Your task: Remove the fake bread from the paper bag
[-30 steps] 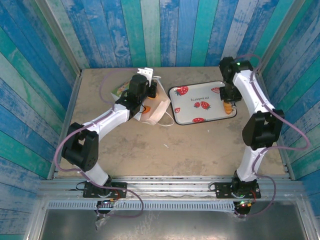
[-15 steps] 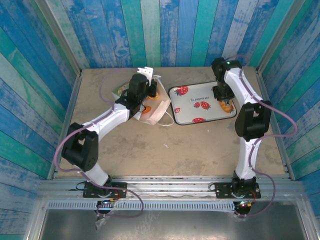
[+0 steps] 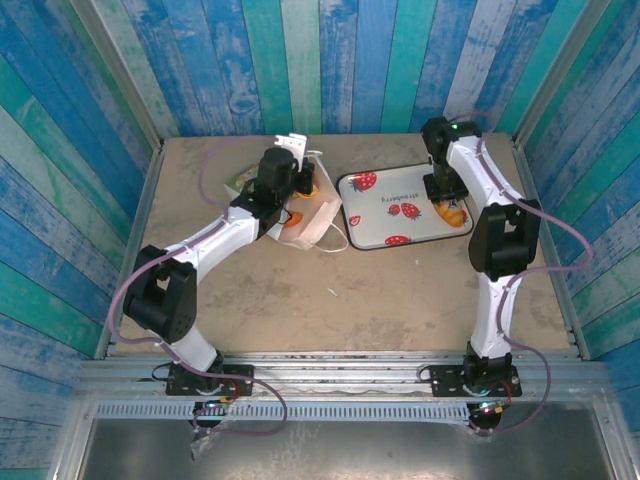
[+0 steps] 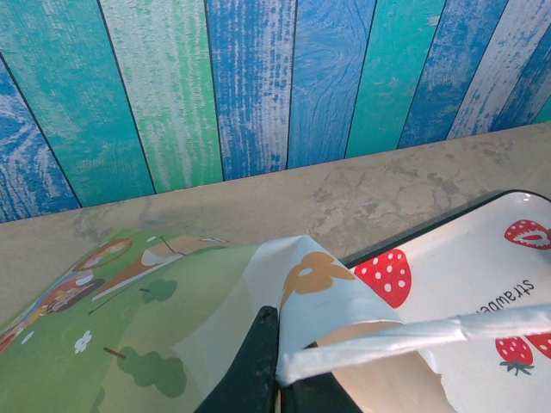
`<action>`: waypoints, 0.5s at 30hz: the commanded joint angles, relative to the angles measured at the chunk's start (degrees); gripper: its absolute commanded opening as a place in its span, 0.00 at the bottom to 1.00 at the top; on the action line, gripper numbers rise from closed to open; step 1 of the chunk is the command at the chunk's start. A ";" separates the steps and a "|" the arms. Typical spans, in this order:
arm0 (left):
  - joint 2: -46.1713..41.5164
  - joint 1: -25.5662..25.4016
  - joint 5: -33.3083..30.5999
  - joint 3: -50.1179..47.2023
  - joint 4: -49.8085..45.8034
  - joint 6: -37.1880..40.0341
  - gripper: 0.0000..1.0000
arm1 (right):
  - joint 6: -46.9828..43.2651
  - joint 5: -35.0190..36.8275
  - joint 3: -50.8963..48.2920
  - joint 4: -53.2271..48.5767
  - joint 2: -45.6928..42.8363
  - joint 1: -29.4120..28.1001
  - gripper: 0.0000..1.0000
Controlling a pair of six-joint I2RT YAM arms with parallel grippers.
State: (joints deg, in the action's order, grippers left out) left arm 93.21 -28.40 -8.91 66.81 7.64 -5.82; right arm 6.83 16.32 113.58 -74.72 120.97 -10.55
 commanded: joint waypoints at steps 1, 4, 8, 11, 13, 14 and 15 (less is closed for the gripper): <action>-3.12 -0.07 0.38 2.45 1.59 0.20 0.01 | 0.14 -0.45 0.50 -0.98 -3.90 -0.18 0.45; -3.03 -0.07 0.37 2.44 1.58 0.20 0.01 | 0.44 -0.50 0.09 -1.02 -5.30 -0.18 0.44; -2.88 -0.12 0.46 2.60 1.59 0.21 0.01 | 0.40 -1.27 0.21 -1.04 -6.90 -0.18 0.44; -2.95 -0.07 0.43 2.71 1.59 0.20 0.01 | 0.38 -3.30 0.17 -0.87 -8.36 -0.20 0.42; -3.03 -0.04 0.40 2.67 1.59 0.11 0.01 | 0.17 -5.61 -0.55 -0.23 -9.84 -0.23 0.39; -3.12 -0.06 0.40 2.62 1.60 0.04 0.01 | 0.01 -7.15 -1.33 0.45 -10.97 -0.19 0.37; -3.12 -0.08 0.50 2.56 1.58 0.02 0.01 | -0.07 -8.60 -2.38 1.32 -12.24 -0.18 0.34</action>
State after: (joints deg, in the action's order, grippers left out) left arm 93.21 -28.40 -8.91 66.81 7.62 -5.82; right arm 6.85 12.01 112.81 -74.04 112.88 -10.55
